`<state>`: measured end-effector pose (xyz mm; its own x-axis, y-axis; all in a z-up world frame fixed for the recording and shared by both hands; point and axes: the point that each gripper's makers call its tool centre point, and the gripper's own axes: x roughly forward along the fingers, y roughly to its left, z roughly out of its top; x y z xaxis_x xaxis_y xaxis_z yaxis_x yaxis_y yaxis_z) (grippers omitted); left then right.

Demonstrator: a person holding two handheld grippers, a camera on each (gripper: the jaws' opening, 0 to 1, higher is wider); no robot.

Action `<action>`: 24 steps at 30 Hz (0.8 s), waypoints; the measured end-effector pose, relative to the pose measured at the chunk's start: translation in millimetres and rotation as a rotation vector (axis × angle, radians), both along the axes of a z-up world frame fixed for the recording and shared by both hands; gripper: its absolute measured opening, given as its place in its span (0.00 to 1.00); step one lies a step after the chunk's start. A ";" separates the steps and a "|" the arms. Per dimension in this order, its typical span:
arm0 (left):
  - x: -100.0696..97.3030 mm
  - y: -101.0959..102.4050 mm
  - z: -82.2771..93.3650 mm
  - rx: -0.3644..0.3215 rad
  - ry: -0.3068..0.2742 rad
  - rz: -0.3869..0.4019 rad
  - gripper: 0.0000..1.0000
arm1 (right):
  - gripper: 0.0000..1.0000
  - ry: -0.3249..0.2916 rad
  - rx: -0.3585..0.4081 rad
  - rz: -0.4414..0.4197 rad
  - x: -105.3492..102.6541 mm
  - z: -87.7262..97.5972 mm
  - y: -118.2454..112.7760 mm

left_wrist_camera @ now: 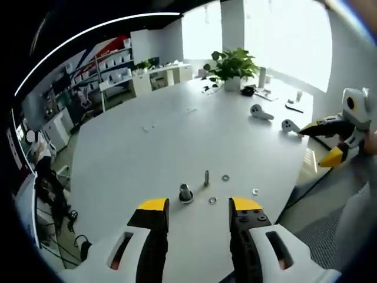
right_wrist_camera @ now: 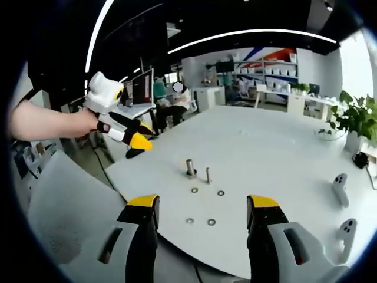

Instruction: Place the washer onto the threaded stud by aligning its center hole with the stud, sliding it down to the base, and recovering from edge contact or off-axis alignment until the washer reaches the visible bottom stop.

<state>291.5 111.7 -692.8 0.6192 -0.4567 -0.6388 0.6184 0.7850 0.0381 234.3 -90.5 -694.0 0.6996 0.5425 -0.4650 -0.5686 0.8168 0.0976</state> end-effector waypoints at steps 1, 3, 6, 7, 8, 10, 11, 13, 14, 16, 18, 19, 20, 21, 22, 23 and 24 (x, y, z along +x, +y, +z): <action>-2.3 1.5 2.5 -0.017 -0.008 0.006 0.39 | 0.62 0.001 -0.003 -0.001 -0.1 -0.4 -0.1; -8.3 4.9 8.3 -0.073 -0.021 0.020 0.39 | 0.63 0.003 -0.014 -0.001 -0.4 -1.7 -0.3; -19.6 12.0 8.1 -0.085 -0.011 0.007 0.39 | 0.66 0.012 -0.022 -0.013 0.5 -3.7 -2.0; -24.0 16.6 8.8 -0.078 -0.012 0.007 0.39 | 0.67 0.015 -0.028 -0.014 0.8 -4.9 -2.5; -26.8 19.0 11.4 -0.090 -0.016 0.012 0.40 | 0.67 0.015 -0.035 -0.014 0.7 -5.6 -2.7; -33.0 23.9 16.9 -0.121 -0.023 0.020 0.42 | 0.67 0.017 -0.050 -0.019 0.5 -7.1 -4.5; -37.0 27.6 18.5 -0.124 -0.027 0.027 0.43 | 0.67 0.022 -0.056 -0.029 0.6 -8.1 -6.4; -44.1 29.1 20.4 -0.137 -0.030 0.025 0.43 | 0.67 0.027 -0.064 -0.038 1.1 -9.7 -8.9; -46.7 30.6 19.8 -0.137 -0.032 0.023 0.43 | 0.67 0.025 -0.069 -0.042 1.5 -9.7 -9.7; -53.8 31.3 25.1 -0.159 -0.064 0.023 0.42 | 0.67 0.018 -0.086 -0.038 1.7 -9.7 -9.8; -59.9 31.5 34.7 -0.225 -0.097 0.041 0.42 | 0.67 0.021 -0.103 -0.030 1.1 -11.8 -9.0; -63.0 33.7 33.3 -0.232 -0.080 0.051 0.42 | 0.67 0.029 -0.112 -0.029 0.8 -14.0 -9.3; -66.4 36.8 30.0 -0.234 -0.061 0.053 0.42 | 0.67 0.041 -0.128 -0.026 0.0 -17.0 -10.0; -67.7 38.5 28.5 -0.229 -0.058 0.054 0.42 | 0.67 0.044 -0.133 -0.023 -0.4 -17.7 -9.6; -68.6 40.3 28.0 -0.222 -0.065 0.055 0.42 | 0.67 0.046 -0.141 -0.017 -1.5 -18.5 -9.0; -69.1 41.4 28.1 -0.219 -0.067 0.053 0.42 | 0.67 0.045 -0.150 -0.011 -2.3 -19.1 -8.4; -70.4 42.3 28.4 -0.208 -0.066 0.046 0.42 | 0.67 0.044 -0.164 -0.005 -3.1 -20.2 -8.1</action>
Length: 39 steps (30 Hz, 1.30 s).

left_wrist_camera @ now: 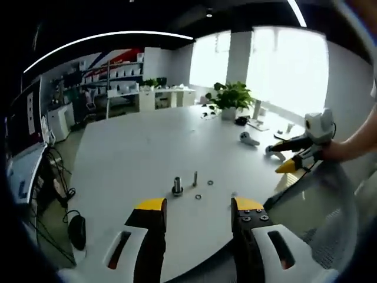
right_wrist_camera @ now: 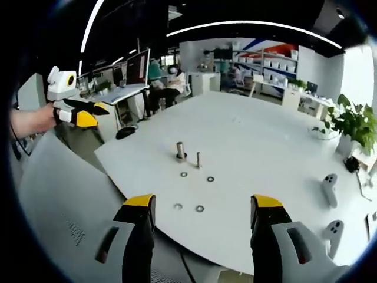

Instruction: Place the washer onto the threaded stud by aligning its center hole with the stud, sliding it down to the base, and recovering from edge contact or off-axis alignment until the washer reaches the visible bottom stop.

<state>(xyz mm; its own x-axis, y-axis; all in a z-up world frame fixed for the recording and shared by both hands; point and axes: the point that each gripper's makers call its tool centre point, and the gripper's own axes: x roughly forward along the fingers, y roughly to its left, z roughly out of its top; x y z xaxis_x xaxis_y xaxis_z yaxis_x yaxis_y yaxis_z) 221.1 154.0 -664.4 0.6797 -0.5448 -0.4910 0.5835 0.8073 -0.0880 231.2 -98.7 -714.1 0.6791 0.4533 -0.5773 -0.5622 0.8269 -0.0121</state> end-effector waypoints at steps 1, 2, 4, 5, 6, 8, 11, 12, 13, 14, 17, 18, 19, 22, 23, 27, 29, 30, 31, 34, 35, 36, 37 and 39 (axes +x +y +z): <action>-0.8 1.3 0.8 0.009 -0.007 -0.005 0.42 | 0.67 0.002 -0.009 0.002 -0.3 -1.1 -0.5; -0.5 3.1 3.1 0.005 -0.021 -0.002 0.42 | 0.67 0.012 -0.019 0.000 -0.8 -3.5 -2.2; 0.3 0.8 8.9 -0.081 -0.026 0.021 0.42 | 0.67 0.021 -0.017 0.000 -1.5 -4.5 -2.7; -0.3 1.2 6.1 -0.074 -0.018 0.014 0.42 | 0.67 0.024 -0.018 0.001 -1.8 -4.9 -2.4; 0.2 1.1 4.7 -0.065 -0.020 0.014 0.42 | 0.67 0.027 -0.026 0.005 -2.2 -6.0 -2.0; 1.3 -1.6 1.5 -0.053 -0.041 0.014 0.42 | 0.67 0.033 -0.064 0.020 -4.1 -9.0 -1.8; -3.8 -9.0 -2.4 -0.012 -0.049 -0.027 0.42 | 0.67 0.034 -0.085 0.020 -4.6 -11.3 -3.8; -4.4 -10.0 -1.3 0.006 -0.073 -0.039 0.41 | 0.67 0.039 -0.089 0.016 -4.7 -12.1 -4.8; -6.6 -11.9 -1.0 0.020 -0.090 -0.054 0.41 | 0.67 0.049 -0.093 0.010 -5.0 -14.2 -6.5; -8.5 -12.6 -1.6 0.027 -0.090 -0.064 0.40 | 0.67 0.055 -0.094 0.004 -5.0 -15.5 -7.5; -9.6 -16.2 4.4 -0.001 -0.111 -0.088 0.39 | 0.66 0.072 -0.105 0.010 -6.9 -18.2 -6.7; -10.2 -17.2 3.6 -0.007 -0.105 -0.093 0.39 | 0.65 0.079 -0.115 0.014 -8.0 -19.7 -6.7; -10.9 -17.7 2.6 -0.002 -0.104 -0.096 0.40 | 0.65 0.079 -0.133 0.019 -8.5 -20.9 -7.6; -11.9 -18.9 0.4 0.019 -0.109 -0.105 0.41 | 0.64 0.098 -0.145 0.020 -10.3 -24.5 -8.7; -12.1 -19.3 -1.0 0.019 -0.102 -0.107 0.42 | 0.64 0.100 -0.157 0.020 -10.5 -25.5 -9.8; -13.3 -19.5 -4.9 0.020 -0.084 -0.115 0.42 | 0.64 0.109 -0.169 0.011 -11.5 -26.6 -11.4; -14.5 -20.2 -5.9 0.008 -0.071 -0.120 0.42 | 0.64 0.110 -0.173 0.008 -11.0 -27.4 -12.7; -14.7 -20.5 -7.0 0.007 -0.066 -0.121 0.42 | 0.64 0.112 -0.174 0.006 -10.8 -28.0 -13.5; -14.9 -20.9 -7.0 0.007 -0.065 -0.123 0.42 | 0.64 0.111 -0.176 0.004 -10.4 -28.2 -14.3; -14.1 -20.9 -5.1 -0.004 -0.069 -0.118 0.42 | 0.64 0.100 -0.174 -0.021 -8.6 -26.0 -18.9; -13.6 -20.2 -4.9 -0.014 -0.066 -0.116 0.42 | 0.64 0.103 -0.166 -0.038 -7.8 -25.9 -21.8; -13.4 -19.6 -5.9 -0.021 -0.058 -0.114 0.42 | 0.64 0.106 -0.164 -0.044 -7.8 -26.1 -22.5; -13.2 -19.2 -7.3 -0.025 -0.048 -0.110 0.42 | 0.64 0.108 -0.168 -0.044 -8.4 -26.3 -21.8; -13.6 -19.2 -6.6 -0.027 -0.047 -0.105 0.42 | 0.64 0.119 -0.191 -0.021 -9.7 -30.4 -20.0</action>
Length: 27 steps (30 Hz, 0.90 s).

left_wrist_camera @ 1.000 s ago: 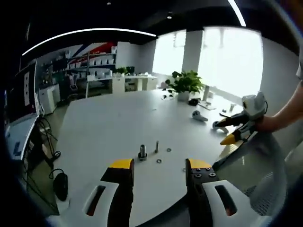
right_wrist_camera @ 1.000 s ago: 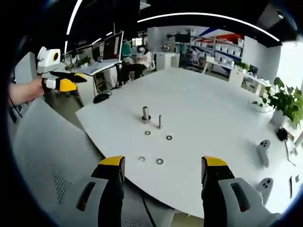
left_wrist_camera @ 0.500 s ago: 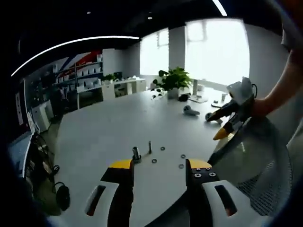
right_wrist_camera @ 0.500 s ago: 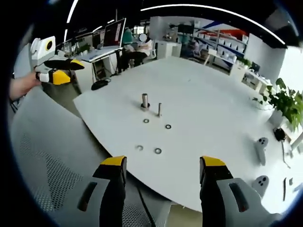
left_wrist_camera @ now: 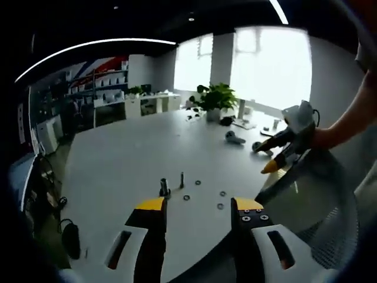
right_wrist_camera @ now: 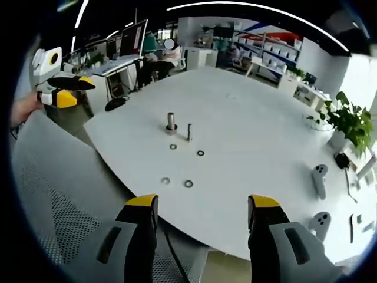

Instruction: Place the washer onto the threaded stud by aligning its center hole with the stud, sliding it down to the base, and recovering from edge contact or off-axis alignment until the washer reaches the visible bottom stop.

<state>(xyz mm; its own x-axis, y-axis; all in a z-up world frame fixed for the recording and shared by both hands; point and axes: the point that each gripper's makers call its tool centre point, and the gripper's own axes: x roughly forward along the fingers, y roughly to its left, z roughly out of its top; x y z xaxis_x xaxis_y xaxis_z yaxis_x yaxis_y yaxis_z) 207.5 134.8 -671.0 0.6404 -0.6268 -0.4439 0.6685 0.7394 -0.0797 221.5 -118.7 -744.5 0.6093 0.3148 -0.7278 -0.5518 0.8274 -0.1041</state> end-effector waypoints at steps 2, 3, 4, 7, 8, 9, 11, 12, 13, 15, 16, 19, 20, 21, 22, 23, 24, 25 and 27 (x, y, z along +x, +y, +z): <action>0.5 0.2 2.4 0.000 -0.014 0.002 0.42 | 0.63 0.005 -0.015 0.025 -1.5 -1.9 2.5; 0.2 0.0 2.7 -0.002 -0.015 0.001 0.42 | 0.63 0.006 -0.016 0.028 -1.7 -2.1 2.7; 0.1 -0.2 2.4 -0.002 -0.014 0.000 0.42 | 0.63 0.004 -0.017 0.029 -1.6 -2.0 2.6; -0.1 0.1 1.6 0.001 -0.013 0.000 0.42 | 0.63 0.004 -0.010 0.026 -1.9 -1.4 2.8; -0.1 -0.2 2.3 -0.002 -0.016 -0.001 0.42 | 0.63 0.005 -0.007 0.022 -1.5 -1.3 2.0; -0.2 -0.5 2.8 -0.004 -0.017 -0.002 0.42 | 0.63 0.004 -0.005 0.019 -1.6 -0.9 1.8; -0.6 -1.4 1.6 -0.001 -0.013 -0.008 0.42 | 0.63 0.000 -0.001 0.013 -1.5 0.4 2.1; -0.9 -1.6 0.6 0.003 -0.010 -0.011 0.42 | 0.63 -0.001 0.000 0.011 -1.0 0.4 1.9; -1.5 -1.9 -0.1 0.007 -0.006 -0.014 0.42 | 0.63 -0.002 0.001 0.010 -0.7 0.6 1.8; -2.0 -2.2 0.1 0.005 -0.005 -0.016 0.42 | 0.63 -0.006 0.002 0.013 -0.2 1.3 2.1; -2.0 -2.2 0.4 0.004 -0.006 -0.014 0.42 | 0.62 -0.008 0.001 0.014 0.4 1.4 1.8; -1.5 -1.6 -0.6 0.006 -0.002 -0.011 0.41 | 0.61 -0.014 0.004 0.008 0.4 3.6 2.0; -1.4 -1.4 -0.8 0.005 0.000 -0.012 0.41 | 0.61 -0.018 0.009 0.001 1.3 4.3 1.0; -1.5 -1.6 -0.8 0.005 0.000 -0.013 0.41 | 0.61 -0.020 0.012 -0.006 2.0 4.8 0.1; -1.8 -1.8 -0.9 0.005 0.000 -0.015 0.41 | 0.61 -0.023 0.018 -0.012 2.6 5.4 -0.7; -2.0 -1.9 -1.1 0.005 0.000 -0.016 0.41 | 0.61 -0.029 0.023 -0.019 3.3 6.4 -1.6; -2.2 -2.1 -1.7 0.009 0.001 -0.017 0.41 | 0.61 -0.031 0.023 -0.022 3.6 6.6 -2.0; -2.3 -2.5 -2.0 0.011 0.001 -0.020 0.41 | 0.61 -0.032 0.025 -0.026 3.7 6.7 -2.9; -2.1 -3.6 -1.2 0.008 -0.001 -0.022 0.41 | 0.61 -0.038 0.017 -0.028 4.4 7.3 -4.5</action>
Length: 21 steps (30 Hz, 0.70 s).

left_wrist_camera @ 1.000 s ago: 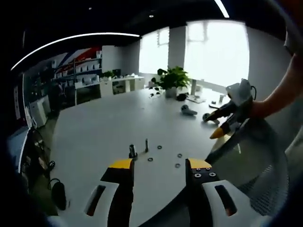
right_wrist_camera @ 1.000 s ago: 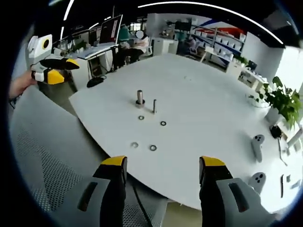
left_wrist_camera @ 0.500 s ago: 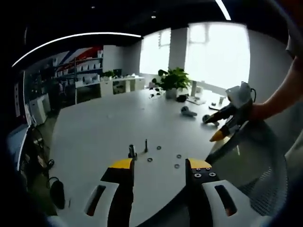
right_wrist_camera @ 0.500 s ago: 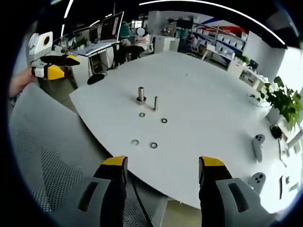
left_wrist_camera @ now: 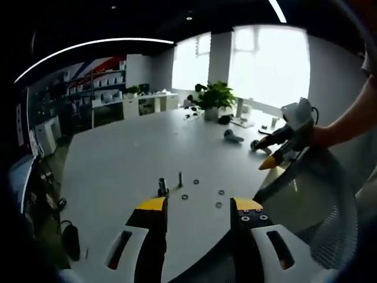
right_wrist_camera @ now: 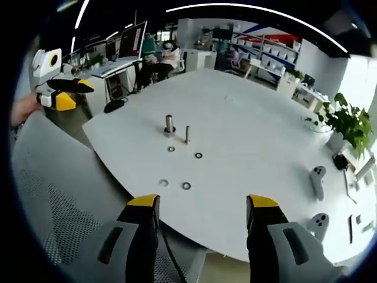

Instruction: Place the washer onto the threaded stud by aligning its center hole with the stud, sliding it down to the base, and recovering from edge contact or off-axis alignment until the washer reaches the visible bottom stop.

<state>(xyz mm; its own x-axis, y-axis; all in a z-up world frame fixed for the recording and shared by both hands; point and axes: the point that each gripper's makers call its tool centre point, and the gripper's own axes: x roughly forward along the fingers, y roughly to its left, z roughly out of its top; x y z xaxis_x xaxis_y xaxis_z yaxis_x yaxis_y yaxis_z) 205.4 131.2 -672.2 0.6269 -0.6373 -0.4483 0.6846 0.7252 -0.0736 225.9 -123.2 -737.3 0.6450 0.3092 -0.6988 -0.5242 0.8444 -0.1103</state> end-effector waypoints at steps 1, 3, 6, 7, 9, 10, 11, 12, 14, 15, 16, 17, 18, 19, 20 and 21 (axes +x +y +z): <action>0.0 -0.6 0.5 -0.002 -0.002 -0.002 0.41 | 0.61 -0.002 -0.002 -0.004 0.4 0.2 -0.7; -0.9 -1.0 0.0 0.002 0.001 -0.008 0.41 | 0.61 0.005 0.003 -0.009 0.6 -1.2 -1.1; -2.1 -1.4 -1.3 -0.007 0.016 -0.014 0.41 | 0.61 0.008 -0.001 -0.002 -0.2 -1.2 0.7; -2.3 -1.8 -0.8 -0.011 0.015 -0.016 0.41 | 0.61 0.012 0.000 0.001 -0.9 -1.6 1.7; -2.8 -1.6 -2.0 -0.009 0.019 -0.015 0.41 | 0.60 0.028 -0.002 0.008 -2.0 -4.8 2.3; -2.9 -0.8 -3.0 -0.004 0.021 -0.011 0.41 | 0.60 0.036 -0.005 0.011 -2.9 -6.2 3.0; -2.7 -0.1 -3.7 0.000 0.022 -0.007 0.41 | 0.60 0.052 -0.011 0.021 -5.1 -8.5 5.3; -2.7 0.0 -3.9 0.002 0.022 -0.007 0.41 | 0.60 0.063 -0.017 0.032 -6.5 -10.4 6.6; -2.4 -0.3 -2.9 -0.001 0.020 -0.012 0.41 | 0.59 0.069 -0.035 0.059 -8.0 -12.2 9.9; -2.5 -0.4 -2.7 -0.005 0.020 -0.015 0.41 | 0.58 0.063 -0.046 0.080 -8.7 -10.5 12.9; -2.9 -0.3 -3.0 -0.007 0.023 -0.016 0.41 | 0.54 0.045 -0.057 0.105 -8.4 -7.4 15.7; -3.3 0.0 -3.2 -0.007 0.024 -0.015 0.41 | 0.51 0.035 -0.067 0.126 -9.4 -5.2 19.4; -3.3 0.6 -3.4 -0.003 0.022 -0.013 0.41 | 0.47 0.039 -0.071 0.133 -10.9 -5.5 21.1; -3.2 1.6 -4.0 0.003 0.019 -0.011 0.41 | 0.47 0.045 -0.070 0.145 -11.9 -6.8 23.3; -3.0 1.9 -4.3 0.006 0.018 -0.010 0.41 | 0.48 0.057 -0.071 0.150 -12.7 -8.6 24.3; -2.9 1.6 -3.9 0.003 0.018 -0.009 0.41 | 0.49 0.060 -0.081 0.163 -12.5 -9.9 24.6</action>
